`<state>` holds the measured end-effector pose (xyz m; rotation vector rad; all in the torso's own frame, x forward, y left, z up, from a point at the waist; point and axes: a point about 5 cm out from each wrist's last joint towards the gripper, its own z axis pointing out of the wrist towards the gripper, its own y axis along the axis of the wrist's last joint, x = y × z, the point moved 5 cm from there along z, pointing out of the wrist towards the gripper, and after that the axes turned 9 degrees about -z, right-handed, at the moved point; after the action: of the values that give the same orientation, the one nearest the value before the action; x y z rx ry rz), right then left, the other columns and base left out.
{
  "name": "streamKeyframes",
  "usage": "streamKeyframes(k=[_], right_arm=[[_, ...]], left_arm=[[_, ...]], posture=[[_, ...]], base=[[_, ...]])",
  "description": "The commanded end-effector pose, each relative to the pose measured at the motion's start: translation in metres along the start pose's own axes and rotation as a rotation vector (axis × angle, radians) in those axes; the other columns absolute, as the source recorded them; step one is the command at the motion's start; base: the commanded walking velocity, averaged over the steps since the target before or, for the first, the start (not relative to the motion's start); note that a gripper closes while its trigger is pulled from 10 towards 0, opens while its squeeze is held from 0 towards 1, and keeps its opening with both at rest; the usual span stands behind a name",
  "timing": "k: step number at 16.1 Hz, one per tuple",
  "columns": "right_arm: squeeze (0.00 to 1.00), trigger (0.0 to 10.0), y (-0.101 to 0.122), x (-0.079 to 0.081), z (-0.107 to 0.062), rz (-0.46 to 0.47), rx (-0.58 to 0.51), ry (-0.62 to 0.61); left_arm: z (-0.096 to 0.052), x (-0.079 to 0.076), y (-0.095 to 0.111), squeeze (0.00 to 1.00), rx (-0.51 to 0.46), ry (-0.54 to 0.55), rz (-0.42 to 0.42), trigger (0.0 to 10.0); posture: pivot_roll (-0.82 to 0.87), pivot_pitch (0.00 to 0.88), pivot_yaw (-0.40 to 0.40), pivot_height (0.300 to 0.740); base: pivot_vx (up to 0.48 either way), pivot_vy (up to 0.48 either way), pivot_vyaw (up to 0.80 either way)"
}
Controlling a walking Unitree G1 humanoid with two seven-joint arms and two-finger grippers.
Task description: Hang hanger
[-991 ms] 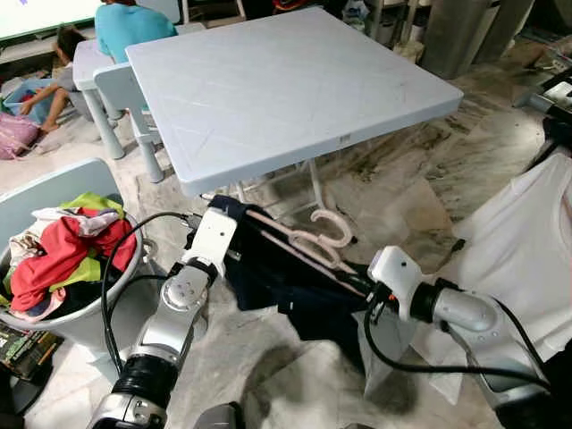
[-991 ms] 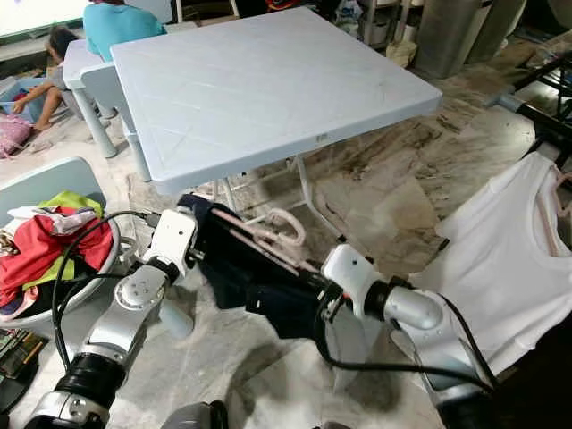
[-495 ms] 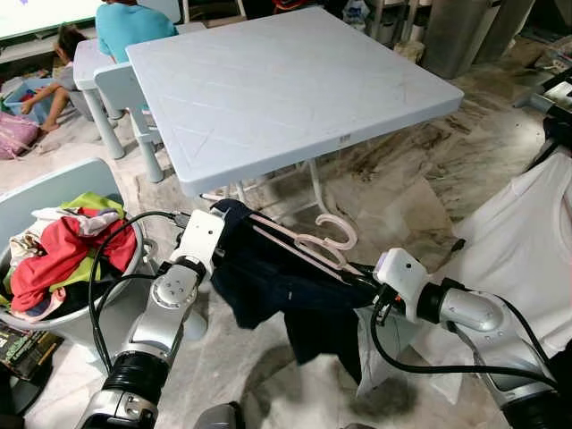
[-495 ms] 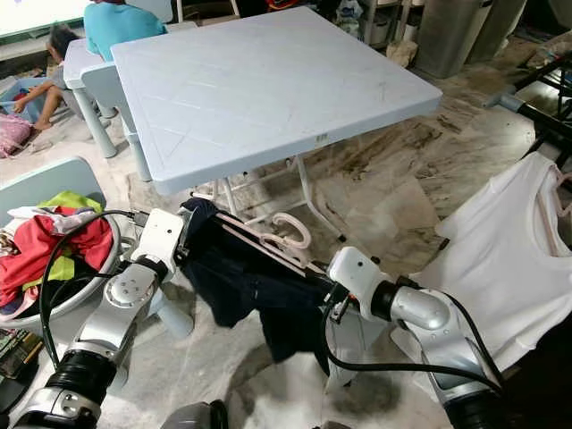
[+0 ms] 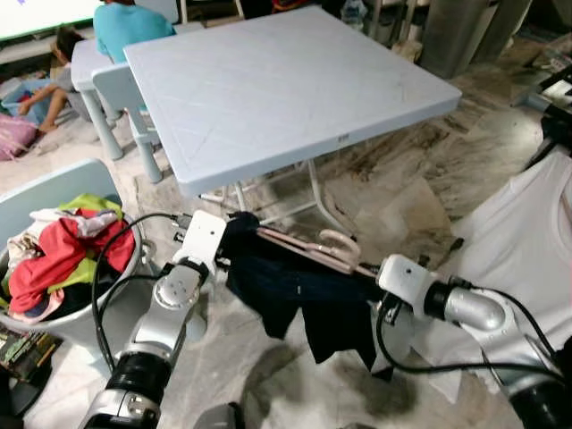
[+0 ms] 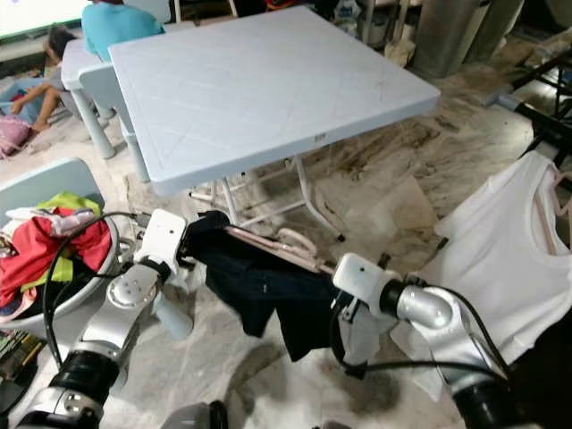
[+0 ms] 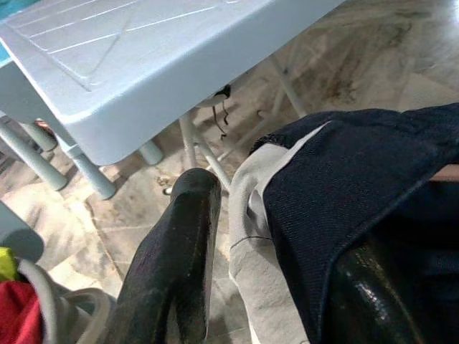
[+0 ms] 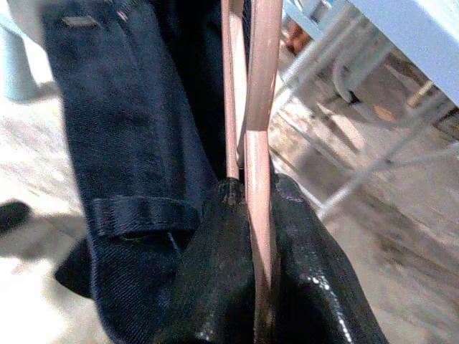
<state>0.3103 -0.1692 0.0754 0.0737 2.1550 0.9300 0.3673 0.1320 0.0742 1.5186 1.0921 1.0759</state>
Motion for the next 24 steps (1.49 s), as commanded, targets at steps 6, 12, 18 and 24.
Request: streamKeyframes(k=[6,12,18,24], right_arm=[[0.0,0.0,-0.039,0.01,-0.015,-0.144,0.158,0.069],[0.0,0.0,-0.058,0.01,-0.051,-0.116,0.174,0.139],[0.0,0.0,-0.01,-0.039,-0.103,0.128,-0.047,0.198],[0.0,0.0,0.039,-0.102,-0.061,0.372,-0.309,-0.239]], left_arm=[[-0.001,0.024,0.0,0.0,0.024,0.09,-0.219,0.0],[-0.007,0.055,-0.015,0.0,0.08,0.203,-0.317,0.0],[-0.01,0.06,-0.032,0.0,0.163,0.225,-0.365,0.0],[-0.008,0.019,-0.019,0.0,0.105,0.107,-0.35,0.0]], posture=[[-0.06,0.063,0.021,0.74],[-0.06,0.073,0.025,0.74],[-0.08,0.083,0.033,0.74],[-0.08,0.085,0.031,0.74]], base=[[0.0,0.0,0.0],[0.0,0.0,0.0],[0.0,0.0,0.0],[0.0,0.0,0.0]])
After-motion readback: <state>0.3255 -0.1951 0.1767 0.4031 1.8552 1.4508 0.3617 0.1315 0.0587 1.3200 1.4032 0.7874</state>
